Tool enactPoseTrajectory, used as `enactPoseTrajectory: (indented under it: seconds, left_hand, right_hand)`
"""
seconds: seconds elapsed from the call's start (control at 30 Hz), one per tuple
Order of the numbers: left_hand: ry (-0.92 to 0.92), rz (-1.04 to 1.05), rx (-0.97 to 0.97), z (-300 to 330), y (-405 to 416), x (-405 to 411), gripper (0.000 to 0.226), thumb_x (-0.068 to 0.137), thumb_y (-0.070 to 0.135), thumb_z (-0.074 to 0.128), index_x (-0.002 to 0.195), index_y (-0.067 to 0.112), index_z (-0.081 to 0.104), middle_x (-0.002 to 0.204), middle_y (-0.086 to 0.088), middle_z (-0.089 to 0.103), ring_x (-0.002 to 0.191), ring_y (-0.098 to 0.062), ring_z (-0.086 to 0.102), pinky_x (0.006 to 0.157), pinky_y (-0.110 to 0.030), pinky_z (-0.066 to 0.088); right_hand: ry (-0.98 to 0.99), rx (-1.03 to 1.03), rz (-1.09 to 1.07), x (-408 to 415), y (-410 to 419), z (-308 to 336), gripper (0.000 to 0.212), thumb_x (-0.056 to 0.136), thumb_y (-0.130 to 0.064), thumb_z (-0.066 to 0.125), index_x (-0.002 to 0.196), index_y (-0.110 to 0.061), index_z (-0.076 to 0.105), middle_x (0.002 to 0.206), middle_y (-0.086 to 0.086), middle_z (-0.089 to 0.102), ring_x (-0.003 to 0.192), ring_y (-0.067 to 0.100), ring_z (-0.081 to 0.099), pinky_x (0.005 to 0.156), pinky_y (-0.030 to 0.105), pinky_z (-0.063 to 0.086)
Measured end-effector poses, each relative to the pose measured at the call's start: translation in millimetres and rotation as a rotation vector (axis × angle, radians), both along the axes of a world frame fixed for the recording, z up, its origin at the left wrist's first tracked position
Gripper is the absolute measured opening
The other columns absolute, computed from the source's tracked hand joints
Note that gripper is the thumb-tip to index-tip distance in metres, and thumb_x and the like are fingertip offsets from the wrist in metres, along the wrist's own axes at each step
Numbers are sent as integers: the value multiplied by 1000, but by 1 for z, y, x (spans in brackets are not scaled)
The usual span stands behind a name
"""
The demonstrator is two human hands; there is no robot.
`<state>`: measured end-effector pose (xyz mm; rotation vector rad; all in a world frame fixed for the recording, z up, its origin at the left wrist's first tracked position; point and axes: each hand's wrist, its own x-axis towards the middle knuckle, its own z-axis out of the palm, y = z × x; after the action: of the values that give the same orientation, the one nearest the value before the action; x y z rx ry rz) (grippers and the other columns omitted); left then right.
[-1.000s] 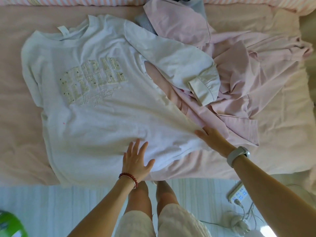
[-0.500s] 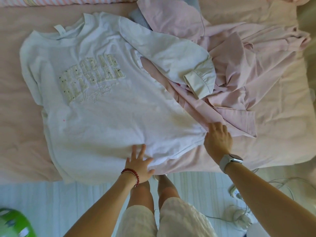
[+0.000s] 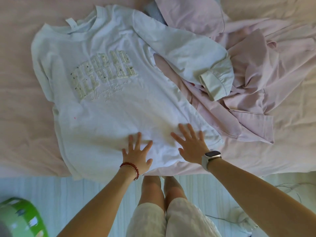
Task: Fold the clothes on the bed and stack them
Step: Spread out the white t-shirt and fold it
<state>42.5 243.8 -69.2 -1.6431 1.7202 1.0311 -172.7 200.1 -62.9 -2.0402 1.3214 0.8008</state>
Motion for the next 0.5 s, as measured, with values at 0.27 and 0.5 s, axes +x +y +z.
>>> enactPoseTrajectory:
  seconds: [0.27, 0.5]
  left_hand:
    - [80, 104, -322, 17, -51, 12, 42, 94, 33, 40, 135, 22, 40, 146, 2, 30, 133, -19, 28, 100, -33, 35]
    - [100, 2, -409, 7, -160, -2, 67, 93, 46, 37, 147, 34, -1, 156, -2, -13, 142, -30, -11, 113, -50, 14]
  right_hand:
    - [-304, -471, -466, -4, -77, 49, 33, 91, -20, 51, 122, -8, 55, 121, 12, 54, 114, 31, 47, 87, 42, 43]
    - [14, -499, -681, -24, -155, 34, 59, 86, -40, 56, 138, -27, 32, 140, 9, 29, 127, 32, 27, 96, 45, 36]
